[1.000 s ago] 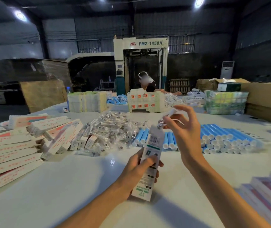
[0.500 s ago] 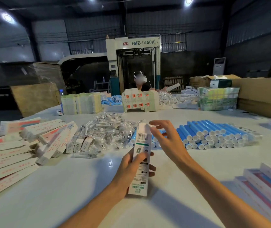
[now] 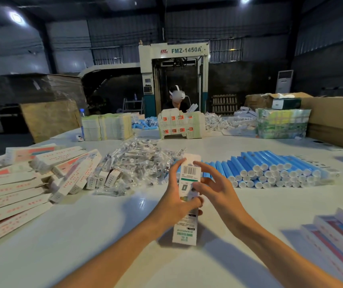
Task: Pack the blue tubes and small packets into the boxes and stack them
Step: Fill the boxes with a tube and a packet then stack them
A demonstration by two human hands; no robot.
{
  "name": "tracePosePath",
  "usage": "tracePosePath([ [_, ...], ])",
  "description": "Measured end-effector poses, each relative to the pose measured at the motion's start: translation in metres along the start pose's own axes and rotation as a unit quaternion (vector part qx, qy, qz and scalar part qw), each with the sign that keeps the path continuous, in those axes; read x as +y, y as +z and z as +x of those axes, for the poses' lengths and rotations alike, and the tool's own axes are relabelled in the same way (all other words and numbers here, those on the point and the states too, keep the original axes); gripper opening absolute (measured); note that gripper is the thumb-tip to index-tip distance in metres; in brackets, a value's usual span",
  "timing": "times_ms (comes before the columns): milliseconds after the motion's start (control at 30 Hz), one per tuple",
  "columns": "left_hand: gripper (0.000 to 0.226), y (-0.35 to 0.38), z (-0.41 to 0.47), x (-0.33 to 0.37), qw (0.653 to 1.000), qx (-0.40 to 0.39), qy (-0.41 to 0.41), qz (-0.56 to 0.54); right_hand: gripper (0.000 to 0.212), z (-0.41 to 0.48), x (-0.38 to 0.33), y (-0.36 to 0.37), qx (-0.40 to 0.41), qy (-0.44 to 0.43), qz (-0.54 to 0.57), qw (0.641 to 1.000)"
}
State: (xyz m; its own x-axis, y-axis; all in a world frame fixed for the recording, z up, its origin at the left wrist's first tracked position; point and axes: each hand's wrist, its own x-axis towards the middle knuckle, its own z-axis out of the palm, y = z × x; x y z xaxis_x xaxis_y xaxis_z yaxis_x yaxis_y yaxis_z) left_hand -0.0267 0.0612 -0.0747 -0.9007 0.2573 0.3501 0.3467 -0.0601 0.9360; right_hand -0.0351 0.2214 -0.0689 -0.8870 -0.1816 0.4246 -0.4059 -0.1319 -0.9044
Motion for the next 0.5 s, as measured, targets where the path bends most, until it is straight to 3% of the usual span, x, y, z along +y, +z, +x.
tracePosePath([
  [200,0.096,0.011,0.016,-0.001,0.995,0.044,-0.006,0.091,0.034,0.001,-0.003,-0.007,0.011,0.006,-0.004,1.000],
  [400,0.092,0.008,0.012,-0.006,0.997,0.048,0.008,0.061,0.020,0.003,-0.006,-0.010,-0.015,-0.030,-0.103,0.994],
  [500,0.089,0.004,0.008,-0.006,0.997,0.034,0.021,0.063,0.019,0.005,-0.009,-0.016,0.032,-0.054,-0.082,0.995],
])
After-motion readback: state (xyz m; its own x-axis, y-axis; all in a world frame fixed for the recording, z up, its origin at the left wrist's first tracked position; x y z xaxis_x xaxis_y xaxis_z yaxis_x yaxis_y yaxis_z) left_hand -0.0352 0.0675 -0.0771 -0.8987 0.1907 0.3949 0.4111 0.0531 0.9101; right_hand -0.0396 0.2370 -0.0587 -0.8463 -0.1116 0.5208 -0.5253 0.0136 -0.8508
